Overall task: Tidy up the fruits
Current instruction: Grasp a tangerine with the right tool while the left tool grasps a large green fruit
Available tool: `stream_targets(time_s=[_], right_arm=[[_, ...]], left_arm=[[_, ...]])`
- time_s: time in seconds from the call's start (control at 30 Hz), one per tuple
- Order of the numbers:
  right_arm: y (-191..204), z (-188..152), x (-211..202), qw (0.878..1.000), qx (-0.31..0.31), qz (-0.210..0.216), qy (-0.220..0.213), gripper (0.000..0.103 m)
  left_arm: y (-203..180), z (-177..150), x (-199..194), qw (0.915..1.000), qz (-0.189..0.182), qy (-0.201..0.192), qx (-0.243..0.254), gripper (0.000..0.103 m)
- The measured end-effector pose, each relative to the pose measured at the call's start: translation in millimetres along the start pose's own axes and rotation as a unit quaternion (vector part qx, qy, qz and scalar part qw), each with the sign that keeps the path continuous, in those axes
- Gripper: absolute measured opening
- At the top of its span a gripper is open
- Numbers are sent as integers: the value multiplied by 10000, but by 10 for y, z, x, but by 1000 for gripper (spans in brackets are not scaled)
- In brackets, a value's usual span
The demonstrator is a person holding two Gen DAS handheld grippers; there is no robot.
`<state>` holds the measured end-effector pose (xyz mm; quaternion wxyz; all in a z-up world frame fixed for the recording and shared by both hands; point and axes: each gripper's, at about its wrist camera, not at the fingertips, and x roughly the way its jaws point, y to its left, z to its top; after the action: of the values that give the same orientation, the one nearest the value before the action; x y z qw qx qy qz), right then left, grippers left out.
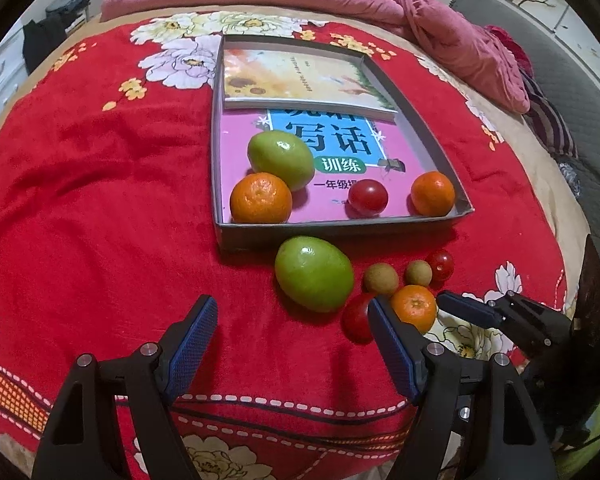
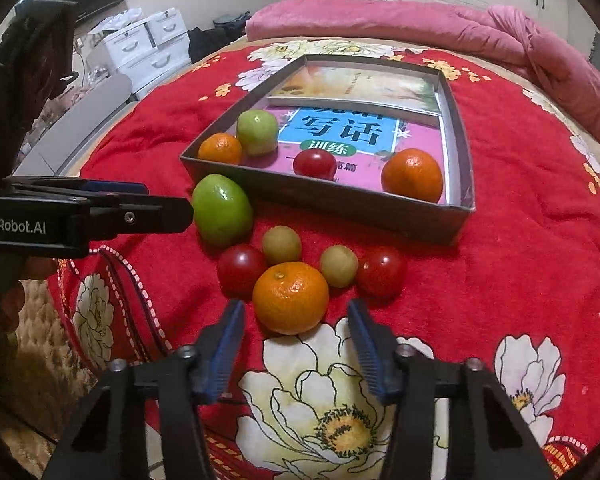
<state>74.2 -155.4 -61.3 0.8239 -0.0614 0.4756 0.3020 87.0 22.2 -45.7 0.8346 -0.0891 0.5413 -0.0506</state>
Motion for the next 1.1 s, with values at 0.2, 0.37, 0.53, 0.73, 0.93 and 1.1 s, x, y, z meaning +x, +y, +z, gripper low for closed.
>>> stream_targets(time_s=[0.2, 0.37, 0.53, 0.73, 0.93, 1.1], right_arm=[[31, -17, 87, 10000, -40, 37, 62, 47], [57, -2, 120, 9999, -118, 16, 22, 44], [52, 17, 151, 9999, -127, 26, 21, 43], [56, 39, 185, 9999, -158, 24, 0, 43], [54, 39, 186, 9999, -153, 26, -1, 43], [49, 42, 190, 9999, -141, 33, -11, 43]], left_arm=[[28, 12, 109, 10000, 20, 62, -56, 79], [20, 35, 175, 9999, -2, 97, -68, 79], [8, 56, 245, 9999, -26, 139, -85, 79], [-10, 92, 318, 9999, 5, 150, -58, 79], [-26, 125, 384, 9999, 1, 151, -26, 79], [-69, 144, 450, 9999, 82, 135, 66, 79]])
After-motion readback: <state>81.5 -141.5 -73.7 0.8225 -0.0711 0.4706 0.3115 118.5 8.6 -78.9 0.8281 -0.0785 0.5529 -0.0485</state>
